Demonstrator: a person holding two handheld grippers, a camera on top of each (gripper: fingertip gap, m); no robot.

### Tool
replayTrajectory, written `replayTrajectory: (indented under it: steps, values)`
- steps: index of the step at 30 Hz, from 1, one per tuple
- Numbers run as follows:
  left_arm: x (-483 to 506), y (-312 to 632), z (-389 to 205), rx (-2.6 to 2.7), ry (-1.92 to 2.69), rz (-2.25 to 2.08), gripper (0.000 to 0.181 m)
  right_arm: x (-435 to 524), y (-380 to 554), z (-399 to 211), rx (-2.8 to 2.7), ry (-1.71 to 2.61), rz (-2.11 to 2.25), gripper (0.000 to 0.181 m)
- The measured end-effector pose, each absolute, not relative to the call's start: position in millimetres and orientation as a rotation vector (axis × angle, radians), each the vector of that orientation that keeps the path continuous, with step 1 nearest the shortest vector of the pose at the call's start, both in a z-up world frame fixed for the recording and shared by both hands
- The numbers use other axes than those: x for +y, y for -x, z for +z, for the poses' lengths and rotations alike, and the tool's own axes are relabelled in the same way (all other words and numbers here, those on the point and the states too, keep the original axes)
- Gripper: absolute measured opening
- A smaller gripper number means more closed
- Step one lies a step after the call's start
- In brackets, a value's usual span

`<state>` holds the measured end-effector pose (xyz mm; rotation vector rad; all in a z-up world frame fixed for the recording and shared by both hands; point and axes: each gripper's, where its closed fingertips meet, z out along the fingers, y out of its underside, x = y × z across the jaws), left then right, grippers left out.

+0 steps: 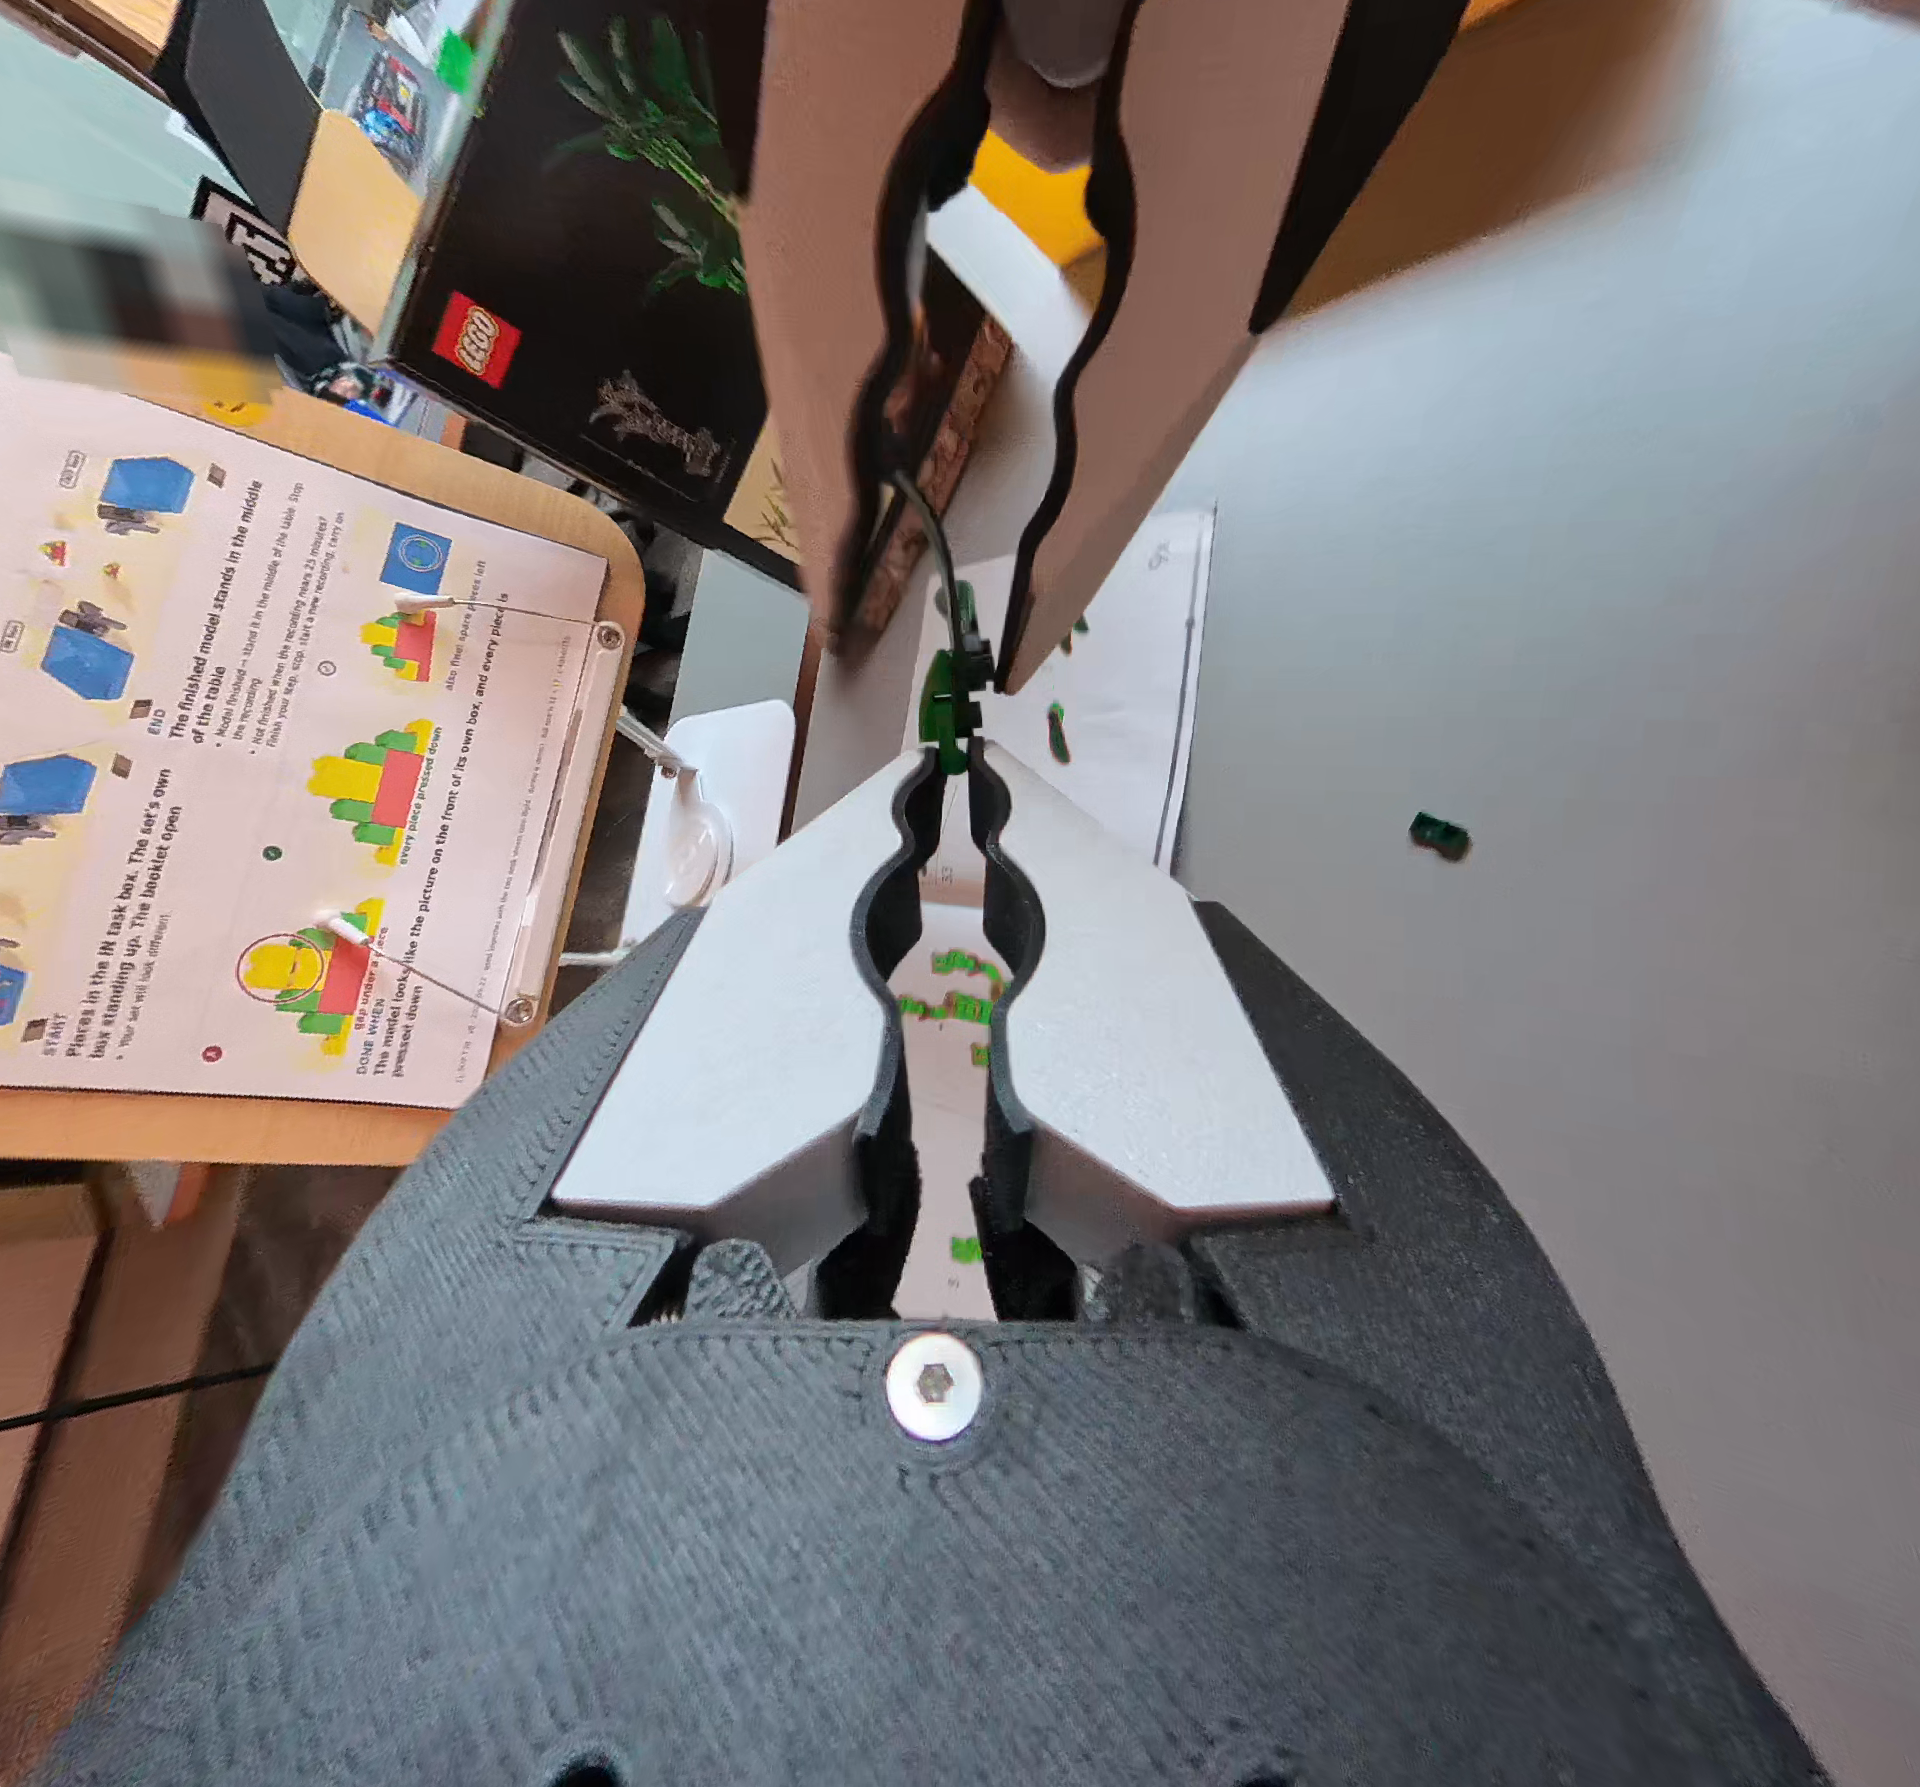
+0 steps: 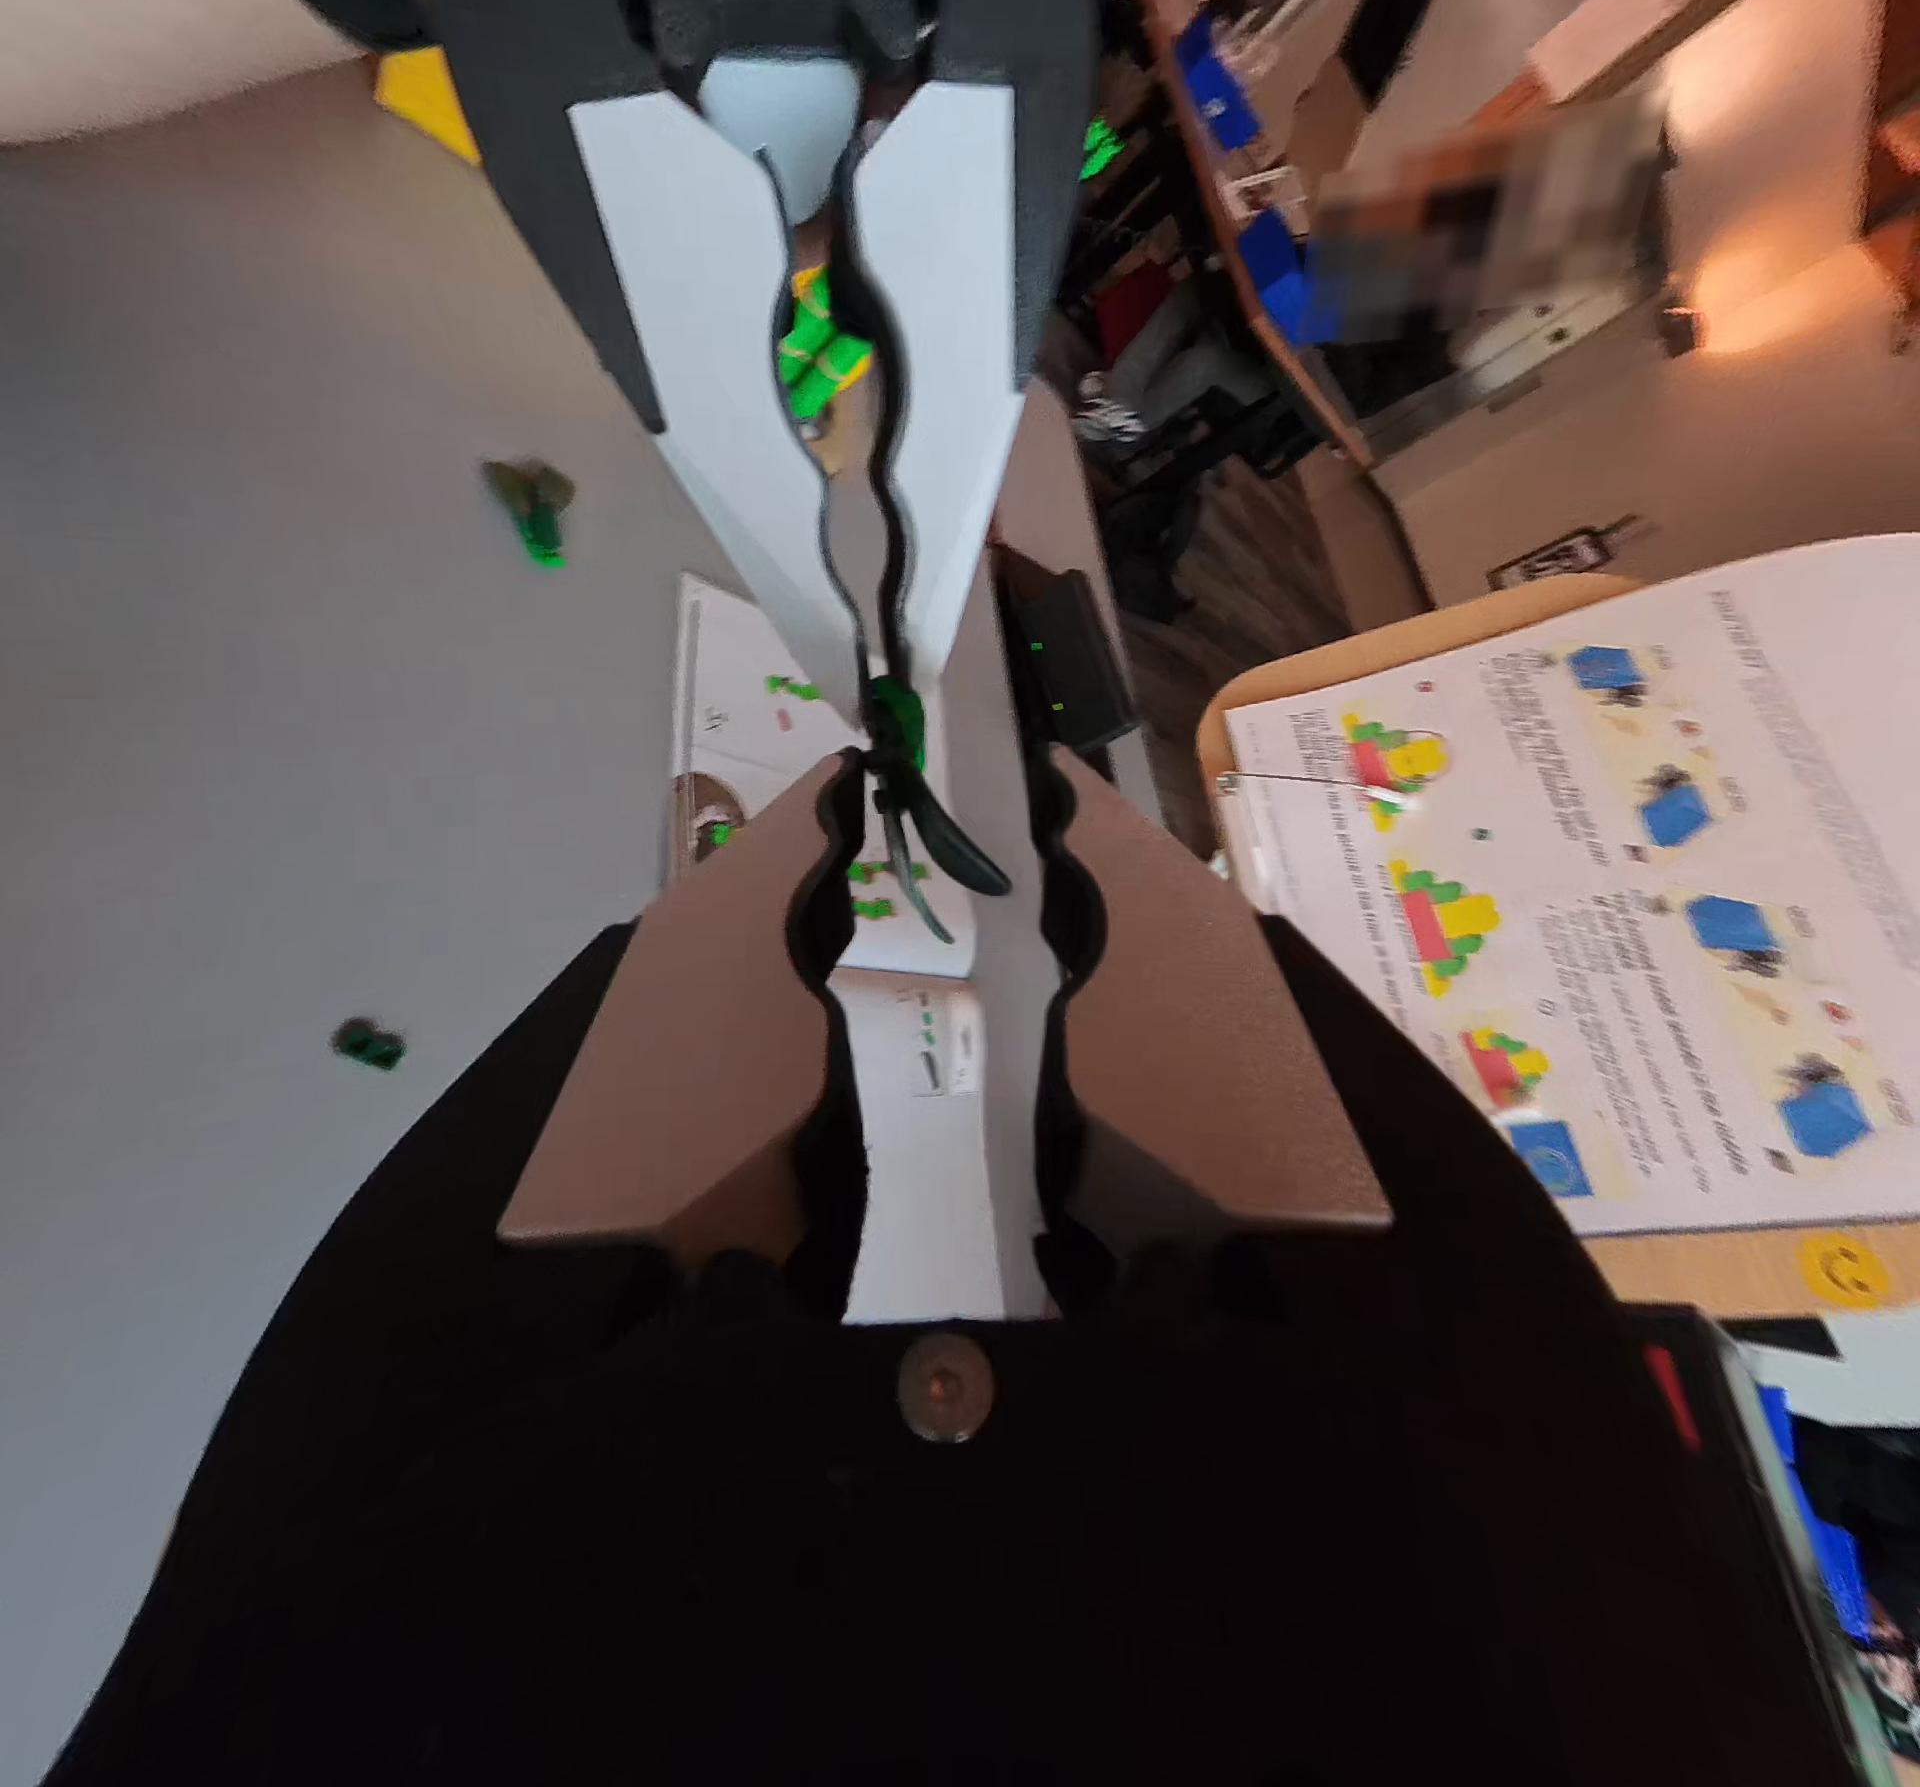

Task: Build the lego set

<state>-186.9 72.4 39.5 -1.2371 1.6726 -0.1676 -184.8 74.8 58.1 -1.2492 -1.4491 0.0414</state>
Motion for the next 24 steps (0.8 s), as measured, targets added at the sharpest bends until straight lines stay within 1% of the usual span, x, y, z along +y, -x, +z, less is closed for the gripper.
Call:
replayTrajectory:
  steps: [2, 3, 6, 8, 11, 13, 15, 19, 20, 22, 24]
  values:
    - [81, 187, 49, 1.588, 1.265, -0.238, 0.003, 75, 178, 83, -1.341, 1.187, 0.042, 0.039]
    - [88, 188, 53, 1.538, 1.286, -0.267, 0.003, 74, 173, 100, -1.266, 1.131, 0.054, 0.04]
    - [108, 187, 74, 1.296, 1.327, -0.47, 0.003, 73, 140, 156, -0.931, 1.007, 0.172, 0.032]
    - [109, 181, 84, 1.155, 1.36, -0.735, 0.003, 80, 119, 176, -0.702, 1.02, 0.43, 0.031]
    - [116, 179, 99, 0.901, 1.345, -1.059, 0.002, 101, 108, 169, -0.474, 1.102, 0.868, 0.031]
    - [121, 181, 103, 0.76, 1.325, -1.246, 0.003, 121, 106, 154, -0.351, 1.16, 1.012, 0.033]
    - [126, 182, 102, 0.66, 1.322, -1.372, 0.003, 129, 119, 139, -0.342, 1.186, 1.15, 0.035]
    - [131, 181, 97, 0.576, 1.321, -1.439, 0.002, 130, 163, 112, -0.371, 1.259, 1.444, 0.034]
    - [130, 178, 95, 0.58, 1.329, -1.446, 0.002, 130, 170, 109, -0.358, 1.26, 1.489, 0.029]
    - [128, 175, 92, 0.58, 1.341, -1.458, 0.002, 131, 178, 103, -0.337, 1.255, 1.52, 0.021]
    - [126, 171, 89, 0.583, 1.351, -1.462, 0.002, 130, 183, 100, -0.352, 1.252, 1.512, 0.02]
